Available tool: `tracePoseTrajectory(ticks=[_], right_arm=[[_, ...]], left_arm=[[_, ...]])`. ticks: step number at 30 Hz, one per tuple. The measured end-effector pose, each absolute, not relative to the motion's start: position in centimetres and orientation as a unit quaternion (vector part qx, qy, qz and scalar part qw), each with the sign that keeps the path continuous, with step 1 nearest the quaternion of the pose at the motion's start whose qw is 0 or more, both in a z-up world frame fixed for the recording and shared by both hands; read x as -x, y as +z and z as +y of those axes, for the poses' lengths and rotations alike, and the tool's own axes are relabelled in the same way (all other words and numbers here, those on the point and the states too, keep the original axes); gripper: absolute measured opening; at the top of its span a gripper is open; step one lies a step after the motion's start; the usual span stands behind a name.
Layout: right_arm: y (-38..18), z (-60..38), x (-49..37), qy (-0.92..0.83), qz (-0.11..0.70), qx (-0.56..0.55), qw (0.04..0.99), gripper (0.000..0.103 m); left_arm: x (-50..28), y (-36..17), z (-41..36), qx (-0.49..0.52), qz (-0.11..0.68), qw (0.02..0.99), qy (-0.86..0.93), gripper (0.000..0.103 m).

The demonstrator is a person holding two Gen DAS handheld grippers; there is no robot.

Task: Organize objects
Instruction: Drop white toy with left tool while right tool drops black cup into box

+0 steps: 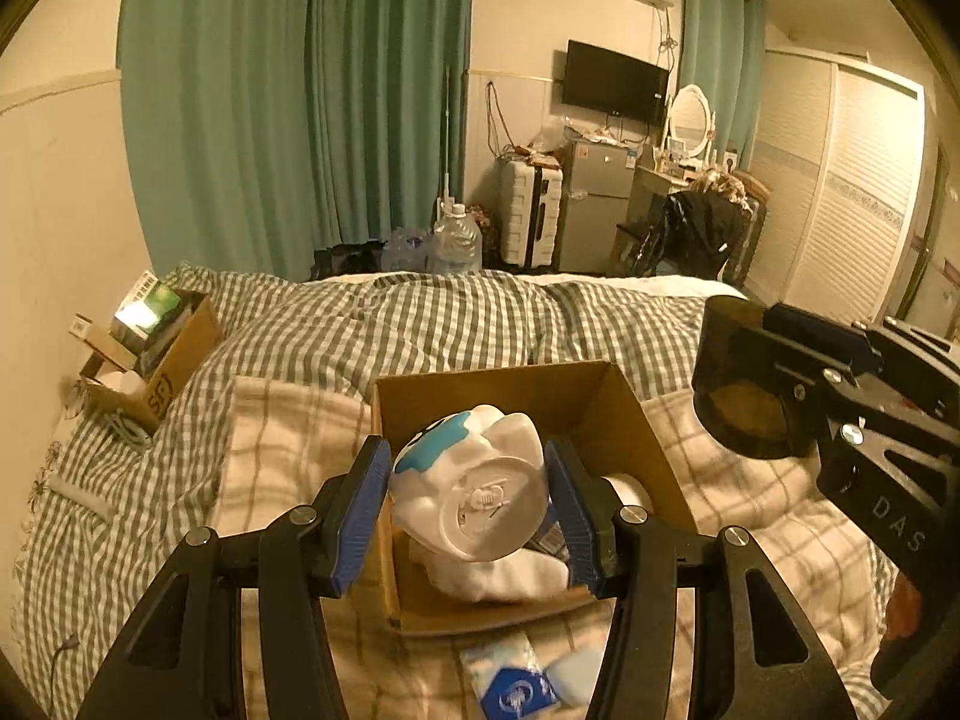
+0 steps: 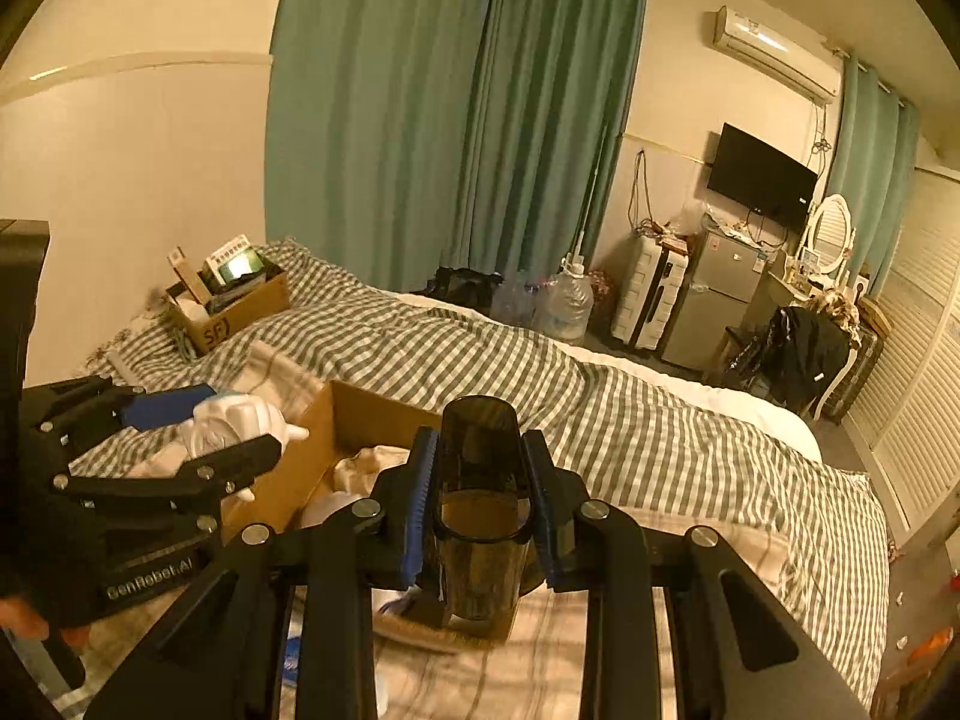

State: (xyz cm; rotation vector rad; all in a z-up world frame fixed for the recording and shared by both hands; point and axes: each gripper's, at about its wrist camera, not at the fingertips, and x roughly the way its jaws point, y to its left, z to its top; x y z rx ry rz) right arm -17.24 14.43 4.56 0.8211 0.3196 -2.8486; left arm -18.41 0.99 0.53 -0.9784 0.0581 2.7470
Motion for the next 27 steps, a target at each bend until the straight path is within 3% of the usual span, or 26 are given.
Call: tracePoseTrajectory(ticks=[14,20,27], right_arm=[[-4.3,14.6,24.7,-0.937,0.101,-0.323,0.089,0.027],[-7.2,14.8,26.0,-0.930,0.092,-0.342,0.095,0.027],[-6.5,14.8,25.5,-0.930,0.081,-0.343,0.104,0.028]], left_arm=[[24.0,-8.4,3.1,0.394,0.030,0.121,0.911,0.055],[24.5,-10.2,3.7,0.402,0.035,0.128,0.906,0.055],[24.0,-9.7,3.4,0.404,0.028,0.131,0.905,0.059]])
